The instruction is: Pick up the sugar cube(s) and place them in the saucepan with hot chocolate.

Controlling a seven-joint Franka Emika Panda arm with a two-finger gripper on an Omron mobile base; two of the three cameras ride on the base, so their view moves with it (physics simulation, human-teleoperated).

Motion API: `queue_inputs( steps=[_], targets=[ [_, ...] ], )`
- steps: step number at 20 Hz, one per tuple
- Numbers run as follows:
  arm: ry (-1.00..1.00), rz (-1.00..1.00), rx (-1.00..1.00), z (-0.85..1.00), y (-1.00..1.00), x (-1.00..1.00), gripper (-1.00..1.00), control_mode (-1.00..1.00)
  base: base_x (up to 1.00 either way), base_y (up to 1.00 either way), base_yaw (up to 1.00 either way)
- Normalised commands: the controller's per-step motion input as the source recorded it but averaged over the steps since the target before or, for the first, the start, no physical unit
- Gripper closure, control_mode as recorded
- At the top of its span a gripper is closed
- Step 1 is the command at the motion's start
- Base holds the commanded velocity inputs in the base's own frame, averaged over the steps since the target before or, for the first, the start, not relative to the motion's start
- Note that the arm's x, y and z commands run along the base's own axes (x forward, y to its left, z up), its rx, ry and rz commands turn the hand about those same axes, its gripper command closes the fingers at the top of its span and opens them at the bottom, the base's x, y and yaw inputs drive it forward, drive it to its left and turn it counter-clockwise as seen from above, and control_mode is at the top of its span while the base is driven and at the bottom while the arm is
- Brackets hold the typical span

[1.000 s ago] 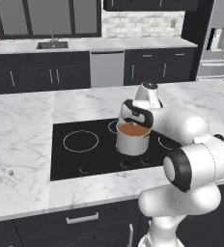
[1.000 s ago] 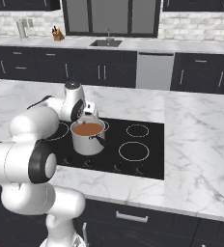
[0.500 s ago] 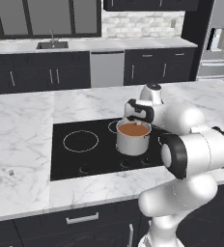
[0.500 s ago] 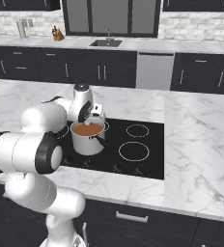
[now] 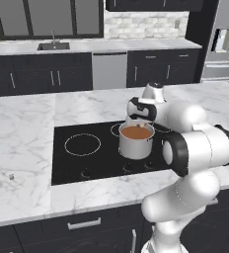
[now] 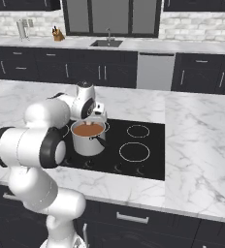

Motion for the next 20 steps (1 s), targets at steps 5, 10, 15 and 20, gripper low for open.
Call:
queue_inputs(
  steps=[5,10,15,20],
  targets=[
    [0.01,0.0,0.0,-0.06,0.0,0.02,1.0,-1.0,0.0,0.0,0.0],
    [0.0,0.0,0.0,-0.23,0.0,0.01,1.0,-1.0,0.0,0.0,0.0],
    [0.0,0.0,0.0,-0.37,0.0,0.01,1.0,-1.0,0.0,0.0,0.0],
    [0.0,0.0,0.0,0.0,0.0,0.0,-1.0,-1.0,0.0,0.0,0.0]
  ],
)
